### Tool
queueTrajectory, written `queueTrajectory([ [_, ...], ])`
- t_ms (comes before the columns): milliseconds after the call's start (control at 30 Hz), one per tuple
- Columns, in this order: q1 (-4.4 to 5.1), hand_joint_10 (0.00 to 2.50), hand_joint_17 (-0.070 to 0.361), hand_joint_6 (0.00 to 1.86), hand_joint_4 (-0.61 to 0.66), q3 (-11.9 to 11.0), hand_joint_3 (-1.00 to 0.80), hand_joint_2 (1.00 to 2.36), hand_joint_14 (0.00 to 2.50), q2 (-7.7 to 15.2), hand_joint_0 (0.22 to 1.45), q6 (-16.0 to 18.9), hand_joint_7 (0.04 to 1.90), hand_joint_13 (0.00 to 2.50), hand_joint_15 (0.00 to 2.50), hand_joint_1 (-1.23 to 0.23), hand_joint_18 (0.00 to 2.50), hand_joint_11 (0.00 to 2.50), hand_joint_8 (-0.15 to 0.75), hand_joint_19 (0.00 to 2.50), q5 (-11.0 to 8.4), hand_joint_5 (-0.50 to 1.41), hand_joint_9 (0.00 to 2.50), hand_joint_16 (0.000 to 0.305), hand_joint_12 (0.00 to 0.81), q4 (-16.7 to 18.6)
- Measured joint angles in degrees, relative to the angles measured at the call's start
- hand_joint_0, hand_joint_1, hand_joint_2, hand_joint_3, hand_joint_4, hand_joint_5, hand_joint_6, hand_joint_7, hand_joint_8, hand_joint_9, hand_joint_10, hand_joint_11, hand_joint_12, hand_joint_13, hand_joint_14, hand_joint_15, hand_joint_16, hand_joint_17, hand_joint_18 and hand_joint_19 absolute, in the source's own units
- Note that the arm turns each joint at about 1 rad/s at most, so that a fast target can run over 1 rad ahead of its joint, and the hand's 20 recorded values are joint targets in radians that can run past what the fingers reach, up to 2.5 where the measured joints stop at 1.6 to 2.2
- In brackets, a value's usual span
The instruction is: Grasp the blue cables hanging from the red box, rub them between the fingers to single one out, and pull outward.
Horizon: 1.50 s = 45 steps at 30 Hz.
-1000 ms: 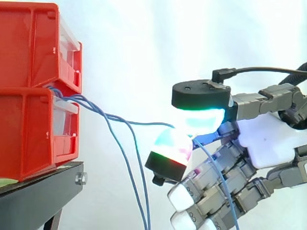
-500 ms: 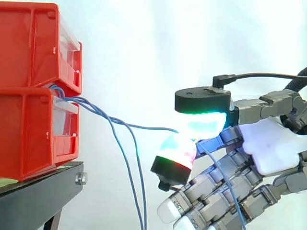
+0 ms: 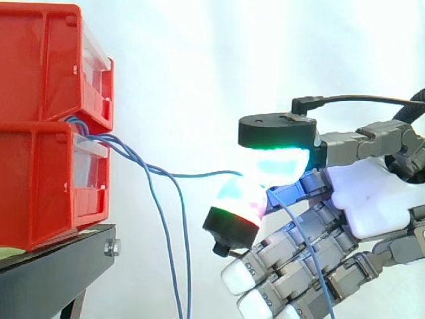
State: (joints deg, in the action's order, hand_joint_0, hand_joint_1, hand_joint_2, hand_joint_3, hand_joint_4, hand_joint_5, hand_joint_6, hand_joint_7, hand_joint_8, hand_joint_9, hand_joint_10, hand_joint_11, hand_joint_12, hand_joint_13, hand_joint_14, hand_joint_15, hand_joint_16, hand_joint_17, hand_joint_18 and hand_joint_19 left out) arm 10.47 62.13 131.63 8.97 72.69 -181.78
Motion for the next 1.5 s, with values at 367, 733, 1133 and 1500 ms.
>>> queueTrajectory([
  [367,0.01,0.01,0.145,0.85,-0.01,0.1,-0.06,1.01,0.01,0.0,0.58,0.0,1.1,0.76,0.34,-0.76,0.66,0.28,0.296,0.31,0.0,-0.08,0.79,0.064,0.423,0.0],
  [733,0.01,0.01,0.145,0.85,-0.01,0.1,-0.06,1.01,0.01,0.0,0.58,0.0,1.1,0.77,0.35,-0.76,0.67,0.29,0.3,0.32,0.0,-0.08,0.79,0.064,0.422,0.0],
  [1133,0.0,0.01,0.146,0.85,-0.01,0.2,-0.06,1.01,0.01,0.0,0.58,0.0,1.1,0.79,0.36,-0.76,0.68,0.29,0.305,0.3,0.0,-0.08,0.82,0.065,0.426,0.0],
  [1500,0.02,0.01,0.146,0.85,-0.01,0.5,-0.05,1.01,0.01,0.0,0.58,0.0,1.09,0.81,0.37,-0.76,0.72,0.3,0.316,0.31,0.0,-0.08,0.85,0.065,0.435,0.0],
])
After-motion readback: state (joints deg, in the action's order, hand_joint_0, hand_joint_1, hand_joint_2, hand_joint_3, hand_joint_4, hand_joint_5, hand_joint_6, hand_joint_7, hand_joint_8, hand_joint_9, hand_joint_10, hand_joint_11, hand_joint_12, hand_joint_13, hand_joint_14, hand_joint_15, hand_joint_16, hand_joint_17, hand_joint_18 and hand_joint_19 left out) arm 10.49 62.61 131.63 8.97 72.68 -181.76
